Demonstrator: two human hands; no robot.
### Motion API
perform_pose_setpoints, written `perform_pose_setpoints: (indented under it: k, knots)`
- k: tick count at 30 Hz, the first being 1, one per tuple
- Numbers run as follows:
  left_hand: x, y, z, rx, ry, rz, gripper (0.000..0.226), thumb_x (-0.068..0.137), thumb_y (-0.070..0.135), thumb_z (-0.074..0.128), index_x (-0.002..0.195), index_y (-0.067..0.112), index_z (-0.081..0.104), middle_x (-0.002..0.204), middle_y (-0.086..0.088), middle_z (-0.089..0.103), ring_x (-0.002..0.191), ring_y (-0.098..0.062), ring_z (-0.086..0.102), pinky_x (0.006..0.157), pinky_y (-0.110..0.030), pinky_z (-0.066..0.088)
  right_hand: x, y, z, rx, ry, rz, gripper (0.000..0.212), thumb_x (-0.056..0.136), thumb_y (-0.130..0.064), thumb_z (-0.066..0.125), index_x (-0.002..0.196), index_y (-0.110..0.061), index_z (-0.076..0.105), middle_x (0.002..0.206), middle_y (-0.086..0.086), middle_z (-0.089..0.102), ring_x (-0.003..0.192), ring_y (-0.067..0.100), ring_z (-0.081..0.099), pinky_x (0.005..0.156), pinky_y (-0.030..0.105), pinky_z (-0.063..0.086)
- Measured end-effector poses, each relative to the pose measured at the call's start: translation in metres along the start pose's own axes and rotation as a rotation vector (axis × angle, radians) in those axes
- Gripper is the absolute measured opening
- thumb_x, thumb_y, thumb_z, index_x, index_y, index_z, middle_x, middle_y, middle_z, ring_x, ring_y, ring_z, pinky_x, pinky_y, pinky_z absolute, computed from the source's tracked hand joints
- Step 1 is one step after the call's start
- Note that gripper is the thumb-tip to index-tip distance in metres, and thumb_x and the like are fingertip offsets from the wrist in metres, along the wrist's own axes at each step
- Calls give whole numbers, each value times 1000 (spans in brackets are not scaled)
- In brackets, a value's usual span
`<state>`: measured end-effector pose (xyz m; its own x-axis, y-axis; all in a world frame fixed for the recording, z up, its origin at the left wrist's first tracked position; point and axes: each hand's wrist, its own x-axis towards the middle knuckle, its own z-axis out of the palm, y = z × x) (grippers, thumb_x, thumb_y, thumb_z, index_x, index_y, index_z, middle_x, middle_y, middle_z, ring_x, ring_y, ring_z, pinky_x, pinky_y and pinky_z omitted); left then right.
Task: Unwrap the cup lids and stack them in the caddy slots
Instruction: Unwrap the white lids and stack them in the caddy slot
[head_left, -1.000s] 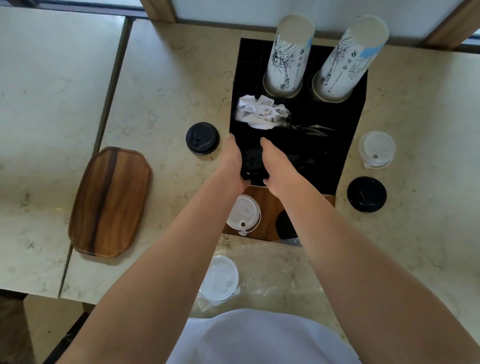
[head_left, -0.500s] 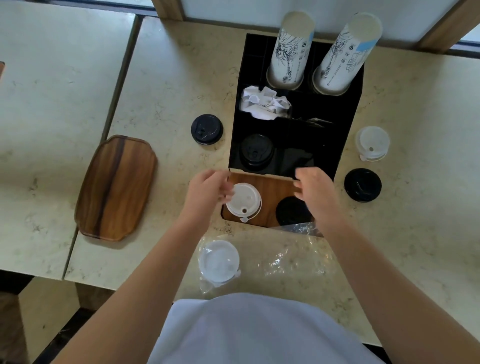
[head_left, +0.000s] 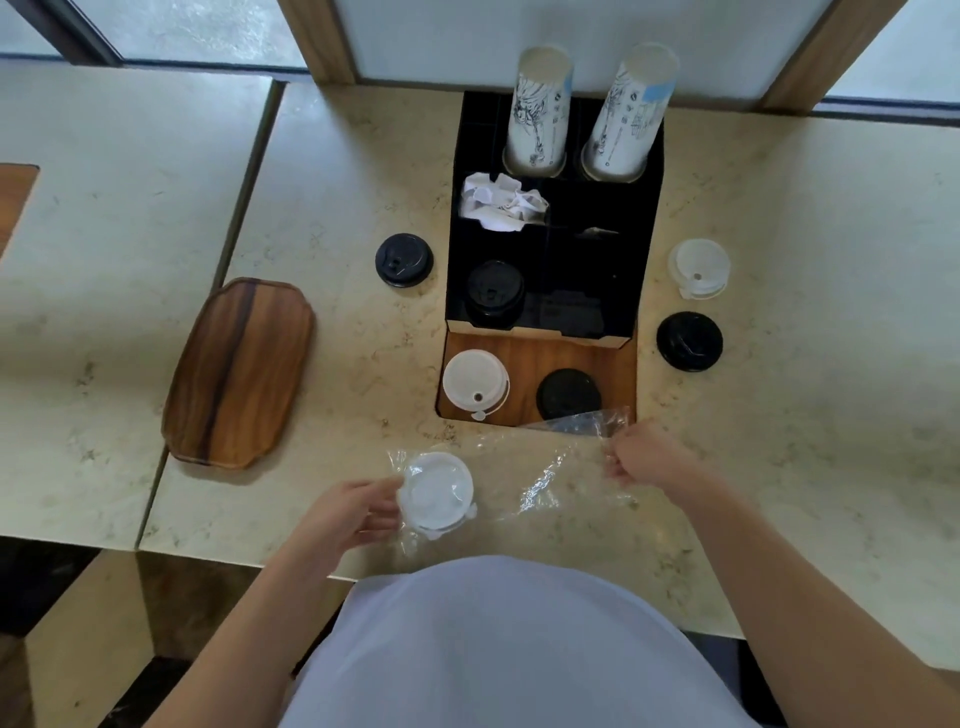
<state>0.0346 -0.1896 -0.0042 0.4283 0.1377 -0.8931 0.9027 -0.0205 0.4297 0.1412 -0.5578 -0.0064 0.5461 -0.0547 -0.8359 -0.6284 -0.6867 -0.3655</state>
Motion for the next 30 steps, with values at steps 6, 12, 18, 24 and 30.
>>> perform_pose_setpoints:
  k: [6, 12, 18, 24, 30]
  knots:
    - [0, 4, 20, 31, -33, 65, 24, 83, 25, 81, 97, 6, 77, 70, -6, 66, 61, -16, 58, 64, -30, 50, -26, 2, 14, 662, -254, 10, 17, 97, 6, 55, 110, 10, 65, 108, 24, 73, 91, 27, 74, 67, 30, 63]
    - [2, 3, 36, -65, -74, 123, 33, 88, 12, 74, 112, -9, 64, 86, -20, 66, 75, -30, 61, 65, -35, 54, -42, 3, 28, 571, -360, -70, 6, 90, 17, 56, 91, 15, 62, 116, 33, 66, 84, 14, 75, 53, 22, 56]
    - [-7, 20, 53, -95, -146, 194, 32, 86, 14, 77, 110, -3, 64, 90, -15, 69, 74, -23, 64, 61, -28, 56, -48, -6, 38, 471, -461, -81, 48, 90, 12, 58, 130, -14, 64, 127, 11, 66, 110, 27, 67, 78, 30, 59]
    - [-13, 32, 65, -36, -223, 283, 17, 85, 12, 78, 94, 8, 64, 80, -5, 68, 68, -17, 63, 66, -28, 56, -46, -18, 47, 335, -328, -49, 42, 99, 2, 53, 135, -19, 59, 95, 8, 65, 61, 12, 56, 59, 23, 53]
    - [-16, 40, 65, -101, -204, 292, 16, 87, 15, 77, 98, 7, 67, 73, -3, 65, 62, -13, 59, 60, -25, 52, -54, -17, 39, 404, -371, -87, 59, 91, 15, 44, 119, -31, 69, 101, 7, 77, 46, 9, 51, 46, 22, 50]
